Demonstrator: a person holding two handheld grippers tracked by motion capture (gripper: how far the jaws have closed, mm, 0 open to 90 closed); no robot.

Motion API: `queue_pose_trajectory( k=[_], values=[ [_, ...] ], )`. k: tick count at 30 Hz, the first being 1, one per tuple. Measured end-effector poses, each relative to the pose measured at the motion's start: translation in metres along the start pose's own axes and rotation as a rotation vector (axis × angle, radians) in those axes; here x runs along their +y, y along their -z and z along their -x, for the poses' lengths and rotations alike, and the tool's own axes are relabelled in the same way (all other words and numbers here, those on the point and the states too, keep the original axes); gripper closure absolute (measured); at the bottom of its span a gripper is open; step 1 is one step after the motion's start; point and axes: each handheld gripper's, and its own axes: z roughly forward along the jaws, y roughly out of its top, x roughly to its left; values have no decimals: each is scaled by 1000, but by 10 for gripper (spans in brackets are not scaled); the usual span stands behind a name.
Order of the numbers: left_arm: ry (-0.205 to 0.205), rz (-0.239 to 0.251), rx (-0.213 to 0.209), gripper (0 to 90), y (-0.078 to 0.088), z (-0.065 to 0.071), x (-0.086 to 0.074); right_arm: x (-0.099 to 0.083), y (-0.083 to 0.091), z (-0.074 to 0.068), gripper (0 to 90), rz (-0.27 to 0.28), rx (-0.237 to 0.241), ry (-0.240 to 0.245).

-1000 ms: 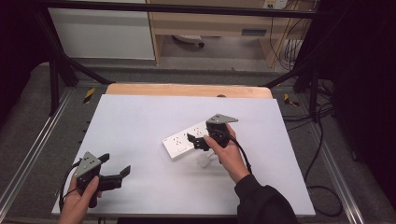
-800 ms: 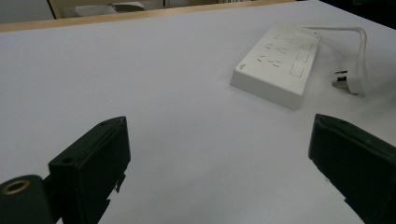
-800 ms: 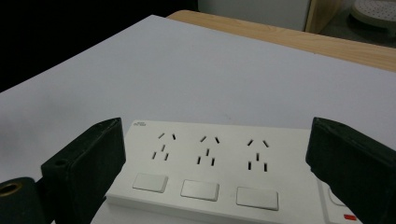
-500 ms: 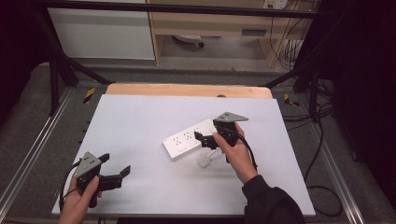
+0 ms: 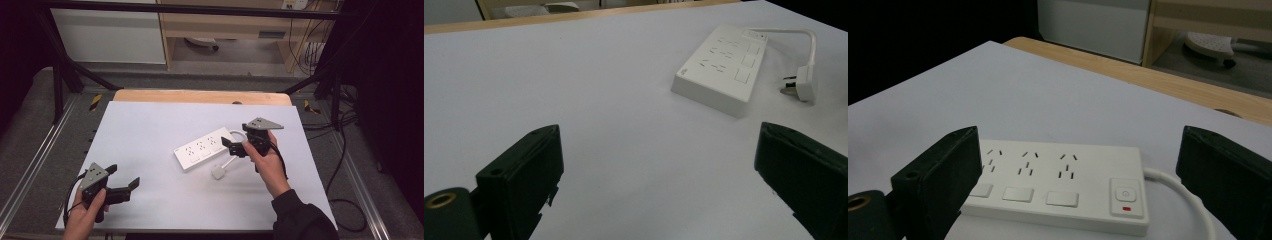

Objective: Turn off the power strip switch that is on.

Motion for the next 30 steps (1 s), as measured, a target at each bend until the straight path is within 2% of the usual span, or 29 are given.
queue_pose_trajectory(
  k=[9, 16, 22, 24, 30],
  values=[
    [-2, 2, 1, 53, 0, 0, 0, -1, 27, 17, 64, 45, -25, -13],
    [-3, 4, 0, 53, 0, 0, 0, -7, 44, 23, 62, 62, -33, -12],
    [0, 7, 0, 53, 0, 0, 0, -26, 61, 29, 56, 67, -58, -4],
    [1, 7, 0, 53, 0, 1, 0, -39, 68, 34, 53, 66, -74, 7],
    [5, 7, 4, 53, 0, 0, 0, -61, 81, 42, 49, 86, -95, -11]
  ],
)
